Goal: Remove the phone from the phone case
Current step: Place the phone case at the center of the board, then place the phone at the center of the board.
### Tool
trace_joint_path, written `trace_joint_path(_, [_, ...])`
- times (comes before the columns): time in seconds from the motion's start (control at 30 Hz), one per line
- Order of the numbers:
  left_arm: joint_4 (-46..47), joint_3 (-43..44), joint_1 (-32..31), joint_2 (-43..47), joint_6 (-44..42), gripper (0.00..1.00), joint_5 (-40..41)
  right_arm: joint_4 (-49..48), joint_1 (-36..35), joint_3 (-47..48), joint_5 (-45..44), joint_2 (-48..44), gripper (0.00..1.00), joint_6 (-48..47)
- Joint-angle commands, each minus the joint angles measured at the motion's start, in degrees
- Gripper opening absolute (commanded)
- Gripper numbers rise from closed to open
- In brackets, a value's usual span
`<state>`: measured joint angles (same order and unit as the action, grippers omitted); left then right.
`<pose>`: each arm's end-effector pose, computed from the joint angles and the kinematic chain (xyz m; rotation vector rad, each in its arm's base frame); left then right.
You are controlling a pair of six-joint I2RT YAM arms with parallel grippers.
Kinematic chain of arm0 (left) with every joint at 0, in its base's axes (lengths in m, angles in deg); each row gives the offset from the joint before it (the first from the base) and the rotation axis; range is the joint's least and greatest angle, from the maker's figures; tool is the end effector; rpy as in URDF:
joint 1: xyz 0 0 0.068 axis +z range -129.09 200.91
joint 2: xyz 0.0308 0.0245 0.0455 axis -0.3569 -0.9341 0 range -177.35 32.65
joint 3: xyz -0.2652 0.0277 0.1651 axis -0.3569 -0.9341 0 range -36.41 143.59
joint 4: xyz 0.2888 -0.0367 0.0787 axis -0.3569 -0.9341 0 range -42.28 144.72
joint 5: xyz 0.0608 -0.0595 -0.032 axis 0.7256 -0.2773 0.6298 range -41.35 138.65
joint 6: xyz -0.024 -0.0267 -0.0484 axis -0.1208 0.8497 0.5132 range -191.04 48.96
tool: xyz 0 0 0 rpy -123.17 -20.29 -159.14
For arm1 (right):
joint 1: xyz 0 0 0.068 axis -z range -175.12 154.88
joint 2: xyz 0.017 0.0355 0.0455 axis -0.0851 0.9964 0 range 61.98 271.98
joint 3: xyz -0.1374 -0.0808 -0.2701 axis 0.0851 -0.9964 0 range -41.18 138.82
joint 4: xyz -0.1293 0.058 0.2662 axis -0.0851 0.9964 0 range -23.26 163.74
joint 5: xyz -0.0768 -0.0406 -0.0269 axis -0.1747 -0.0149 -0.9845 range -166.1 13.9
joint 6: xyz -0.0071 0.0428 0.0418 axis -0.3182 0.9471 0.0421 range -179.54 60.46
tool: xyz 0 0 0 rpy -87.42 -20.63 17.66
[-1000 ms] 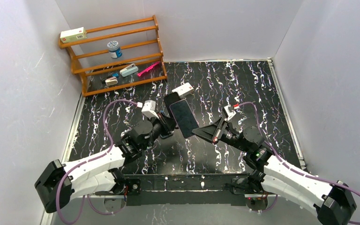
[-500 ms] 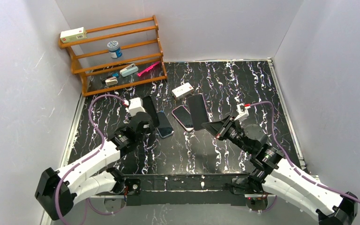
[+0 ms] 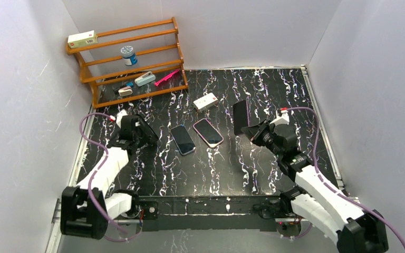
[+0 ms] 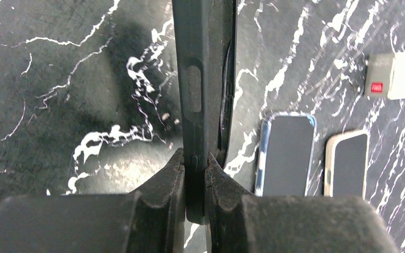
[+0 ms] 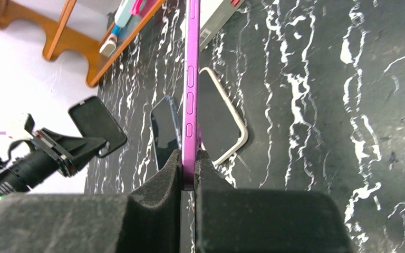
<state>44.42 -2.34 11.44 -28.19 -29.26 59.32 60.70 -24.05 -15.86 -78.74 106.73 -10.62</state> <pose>0.2466 -0.0327 0.2337 -0.7160 2.1016 -0.2906 0.1839 0.0993 0.2625 0.3643 1.8678 0.9103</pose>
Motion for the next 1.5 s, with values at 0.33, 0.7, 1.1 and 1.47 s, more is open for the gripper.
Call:
trace_joint_path(0.33, [9.10,-3.19,10.77,-11.48,2.28,0.33,-12.50,-25.16,19.28,-2.97,24.86,18.83,0.01,3.97])
trace_joint_path(0.7, [-6.59,-1.56,11.50,-2.36,3.70,0.85,-3.52,-27.17,21.80,-3.26,29.00,29.36,0.01,3.44])
trace_joint_path(1.1, [-16.55,4.67,11.42,12.04,-10.55,0.98,-13.17,-26.38,23.56,-2.23,31.48,39.69,0.08,1.64])
trace_joint_path(1.47, [-13.28,2.28,11.37,22.43,-14.59,0.98,-20.21,-15.78,23.93,-2.20,26.97,41.13,0.62,-1.89])
